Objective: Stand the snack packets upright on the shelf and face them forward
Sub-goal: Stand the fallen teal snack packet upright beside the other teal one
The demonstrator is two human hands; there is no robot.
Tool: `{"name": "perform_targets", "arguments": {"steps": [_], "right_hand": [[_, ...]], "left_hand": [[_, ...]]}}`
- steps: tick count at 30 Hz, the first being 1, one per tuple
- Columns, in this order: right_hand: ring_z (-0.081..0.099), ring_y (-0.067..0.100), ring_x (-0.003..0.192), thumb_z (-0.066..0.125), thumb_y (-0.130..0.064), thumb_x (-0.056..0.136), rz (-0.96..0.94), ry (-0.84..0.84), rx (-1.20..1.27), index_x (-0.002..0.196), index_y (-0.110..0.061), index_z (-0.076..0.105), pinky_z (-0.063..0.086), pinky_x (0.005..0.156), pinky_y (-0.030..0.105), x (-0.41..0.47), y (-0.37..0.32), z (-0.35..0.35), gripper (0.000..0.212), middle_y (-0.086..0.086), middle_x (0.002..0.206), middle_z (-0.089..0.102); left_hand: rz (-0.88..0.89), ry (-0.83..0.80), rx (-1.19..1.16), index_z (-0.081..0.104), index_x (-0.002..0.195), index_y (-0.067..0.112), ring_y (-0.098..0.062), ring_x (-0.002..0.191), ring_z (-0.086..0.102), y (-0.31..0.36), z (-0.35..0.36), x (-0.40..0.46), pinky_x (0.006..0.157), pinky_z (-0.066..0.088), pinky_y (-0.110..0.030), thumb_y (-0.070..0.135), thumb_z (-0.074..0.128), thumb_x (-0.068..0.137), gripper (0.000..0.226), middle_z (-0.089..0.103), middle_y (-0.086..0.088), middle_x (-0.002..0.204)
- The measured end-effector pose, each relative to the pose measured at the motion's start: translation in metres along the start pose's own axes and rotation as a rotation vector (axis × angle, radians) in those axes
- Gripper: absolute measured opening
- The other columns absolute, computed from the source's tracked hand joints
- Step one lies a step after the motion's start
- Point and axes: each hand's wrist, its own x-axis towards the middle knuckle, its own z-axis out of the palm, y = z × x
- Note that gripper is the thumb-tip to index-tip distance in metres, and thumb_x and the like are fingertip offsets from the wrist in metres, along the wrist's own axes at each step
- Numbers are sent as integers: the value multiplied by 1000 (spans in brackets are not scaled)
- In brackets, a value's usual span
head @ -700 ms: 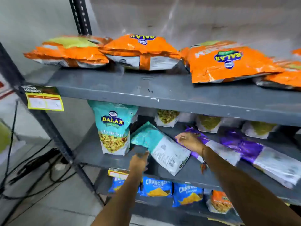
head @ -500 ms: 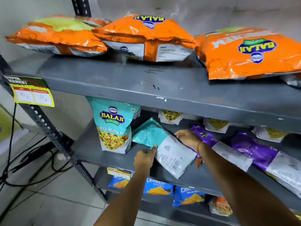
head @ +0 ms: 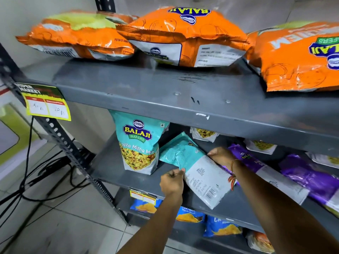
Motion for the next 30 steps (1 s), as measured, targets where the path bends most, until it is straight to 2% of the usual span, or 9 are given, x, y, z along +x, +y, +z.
{"name": "perform_targets", "arguments": {"steps": [6, 8, 10, 13, 16, 19, 21, 26, 30], "right_hand": [[61, 15, 82, 61, -6, 90, -96, 150, 252, 95, 0, 73, 45, 80, 27, -20, 13, -11, 15, 13, 89, 71], [61, 2, 68, 59, -1, 91, -133, 239, 392, 101, 2, 69, 46, 77, 24, -33, 17, -18, 15, 3, 78, 69], [58, -9, 52, 59, 2, 90, -162, 356, 514, 104, 1, 67, 48, 65, 11, -43, 21, -26, 16, -16, 60, 69], [57, -11, 50, 63, -6, 89, -227, 451, 593, 82, -12, 69, 48, 59, 8, -60, 21, -34, 11, -26, 54, 67], [60, -7, 59, 64, -19, 89, -336, 588, 536, 74, -25, 68, 52, 62, 13, -75, 23, -33, 17, -21, 61, 69], [57, 14, 65, 61, -27, 90, -384, 678, 458, 85, -19, 70, 53, 65, 37, -83, 34, -21, 13, 7, 69, 69], [50, 16, 61, 59, -28, 90, -361, 667, 397, 84, -20, 67, 47, 61, 40, -85, 44, -10, 13, 19, 67, 64], [64, 33, 68, 58, -30, 92, -286, 666, 353, 81, -17, 65, 51, 67, 40, -96, 61, 7, 18, 13, 68, 67], [61, 19, 67, 64, -31, 89, -245, 680, 421, 89, -24, 67, 47, 68, 28, -107, 57, 5, 7, 1, 70, 67]], "left_hand": [[103, -49, -140, 65, 55, 22, -7, 71, 63, 12, 1, -3, 81, 47, -27, 20, 78, 77, 26, 68, 8, 66], [206, -103, -169, 65, 59, 16, -12, 73, 60, 25, 4, -4, 84, 50, -31, 14, 76, 80, 23, 66, 1, 69], [343, -160, -175, 62, 63, 13, -13, 74, 51, 42, 8, -4, 77, 47, -32, 10, 72, 82, 21, 60, -3, 70], [545, -230, -157, 63, 66, 8, -13, 72, 44, 66, 14, -1, 67, 39, -32, 11, 68, 83, 18, 54, -3, 69], [638, -287, -144, 69, 76, 5, -13, 74, 49, 84, 19, 3, 69, 44, -34, 17, 65, 81, 13, 59, -5, 72], [656, -322, -100, 74, 85, 5, -13, 79, 56, 83, 22, 9, 75, 48, -34, 14, 66, 85, 12, 69, -5, 79], [657, -332, -30, 74, 86, 4, -10, 79, 56, 70, 20, 14, 75, 49, -34, 14, 65, 86, 13, 69, -3, 77], [724, -340, 89, 74, 82, 11, -2, 68, 56, 49, 20, 11, 67, 47, -26, 25, 66, 86, 16, 73, -4, 73], [700, -345, 24, 75, 79, 22, 4, 62, 58, 48, 16, 11, 64, 48, -21, 48, 64, 83, 28, 68, 12, 65]]}}
